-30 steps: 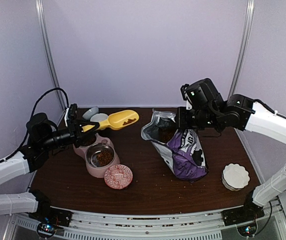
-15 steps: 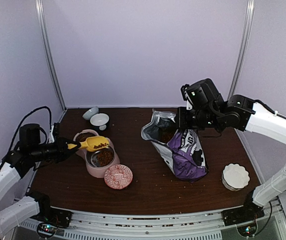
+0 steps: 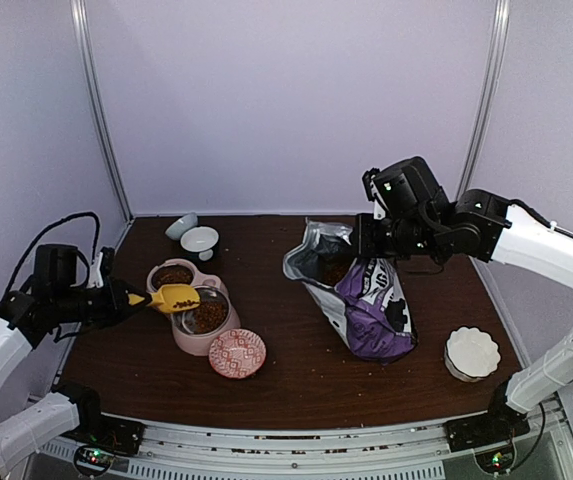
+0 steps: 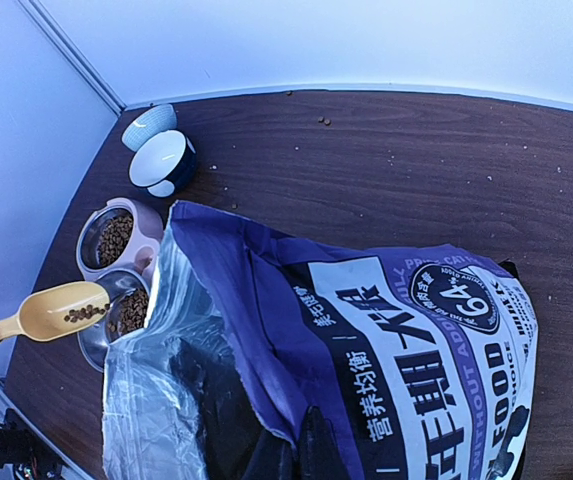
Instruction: Serve the pet food
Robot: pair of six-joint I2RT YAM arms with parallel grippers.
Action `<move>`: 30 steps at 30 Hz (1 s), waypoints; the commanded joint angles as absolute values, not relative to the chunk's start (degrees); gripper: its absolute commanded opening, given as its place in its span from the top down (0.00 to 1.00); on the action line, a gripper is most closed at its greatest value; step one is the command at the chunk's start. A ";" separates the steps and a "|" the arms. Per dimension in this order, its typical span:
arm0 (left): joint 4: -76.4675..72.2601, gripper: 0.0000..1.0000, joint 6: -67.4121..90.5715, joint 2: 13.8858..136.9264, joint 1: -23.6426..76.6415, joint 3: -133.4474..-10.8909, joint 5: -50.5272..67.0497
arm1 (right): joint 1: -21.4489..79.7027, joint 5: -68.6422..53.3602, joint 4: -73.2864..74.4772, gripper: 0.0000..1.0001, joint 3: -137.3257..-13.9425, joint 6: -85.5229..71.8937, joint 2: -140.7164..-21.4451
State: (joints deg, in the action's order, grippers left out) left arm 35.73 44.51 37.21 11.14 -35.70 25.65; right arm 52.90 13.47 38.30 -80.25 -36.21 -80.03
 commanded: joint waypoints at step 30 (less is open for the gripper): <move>50.19 1.00 25.04 44.64 9.53 -55.83 0.28 | 51.82 13.93 37.07 1.00 -78.53 -36.30 -78.66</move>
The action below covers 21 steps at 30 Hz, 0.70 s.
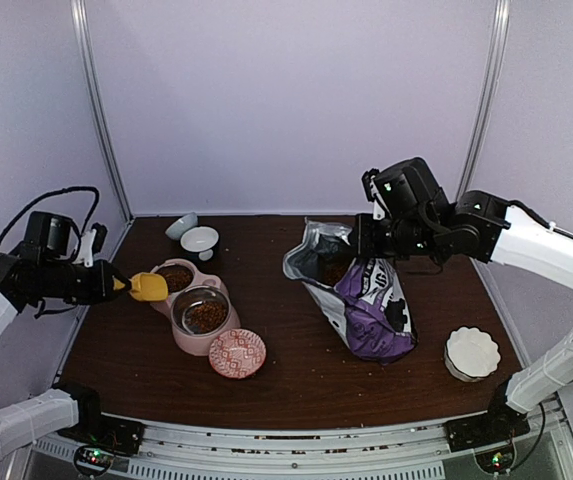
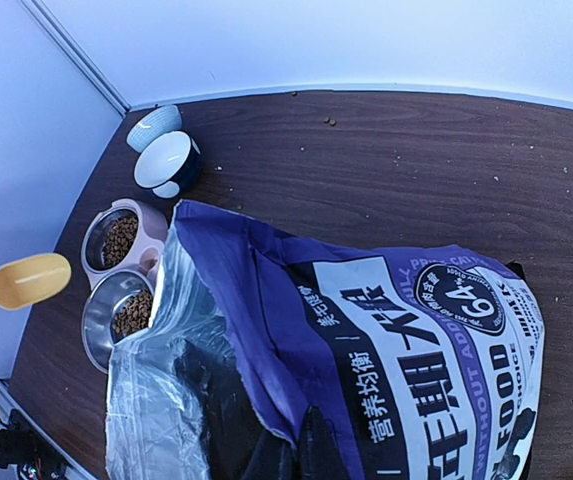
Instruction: Serve the pet food
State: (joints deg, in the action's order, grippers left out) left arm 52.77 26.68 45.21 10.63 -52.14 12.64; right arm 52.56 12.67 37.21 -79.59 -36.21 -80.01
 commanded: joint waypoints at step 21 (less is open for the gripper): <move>2.67 0.99 38.63 66.04 -6.49 -35.83 8.10 | 51.80 10.74 35.34 1.00 -79.50 -36.71 -80.47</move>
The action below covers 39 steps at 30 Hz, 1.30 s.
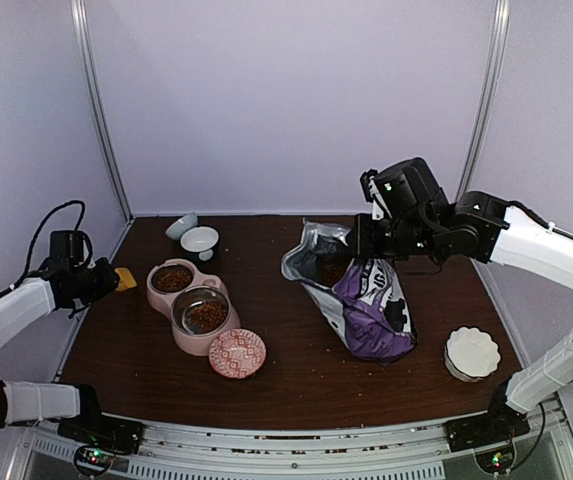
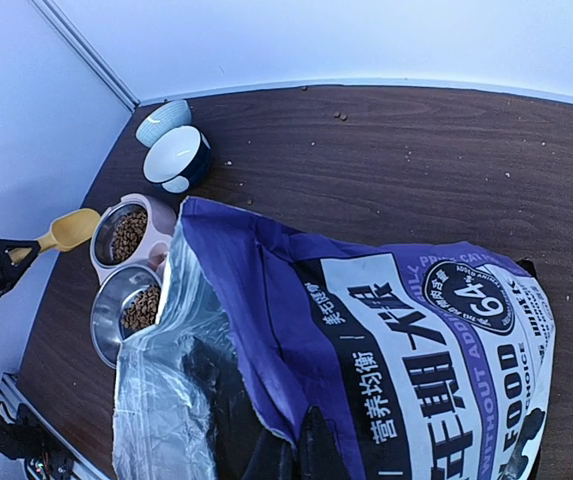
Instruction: Serve the pet food
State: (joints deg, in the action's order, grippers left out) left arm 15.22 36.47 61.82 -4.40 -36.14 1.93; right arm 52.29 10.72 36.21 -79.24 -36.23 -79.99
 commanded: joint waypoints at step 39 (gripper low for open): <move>27.46 0.02 27.01 54.01 -8.27 -41.95 -7.34 | 51.27 -1.81 42.73 1.00 -87.05 -23.91 -80.74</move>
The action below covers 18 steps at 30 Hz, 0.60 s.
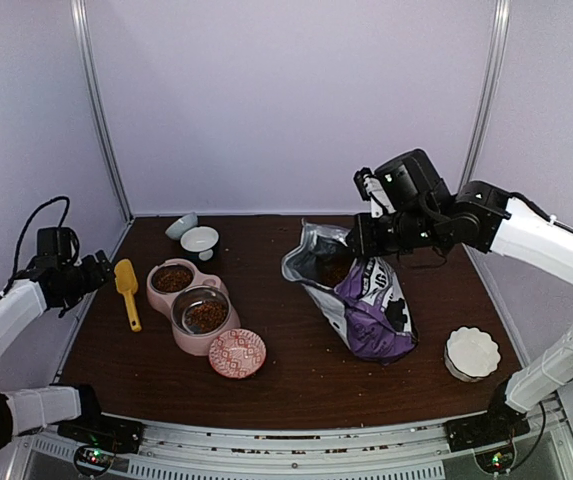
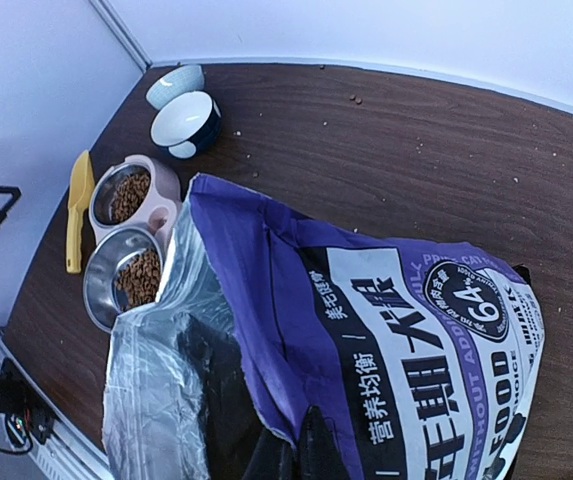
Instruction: Serve the pet food
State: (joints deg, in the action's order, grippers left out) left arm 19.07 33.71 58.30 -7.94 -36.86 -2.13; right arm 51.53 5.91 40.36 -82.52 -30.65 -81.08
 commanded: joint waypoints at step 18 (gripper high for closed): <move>24.66 0.06 16.41 59.91 29.92 -60.20 11.27 | 50.10 -13.62 43.76 1.00 -85.86 -19.55 -72.02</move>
State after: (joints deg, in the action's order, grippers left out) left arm 27.35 15.31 58.67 23.73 -56.82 4.40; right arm 50.15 -14.13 52.69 -85.82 -15.49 -76.71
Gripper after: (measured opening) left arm 0.943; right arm 0.033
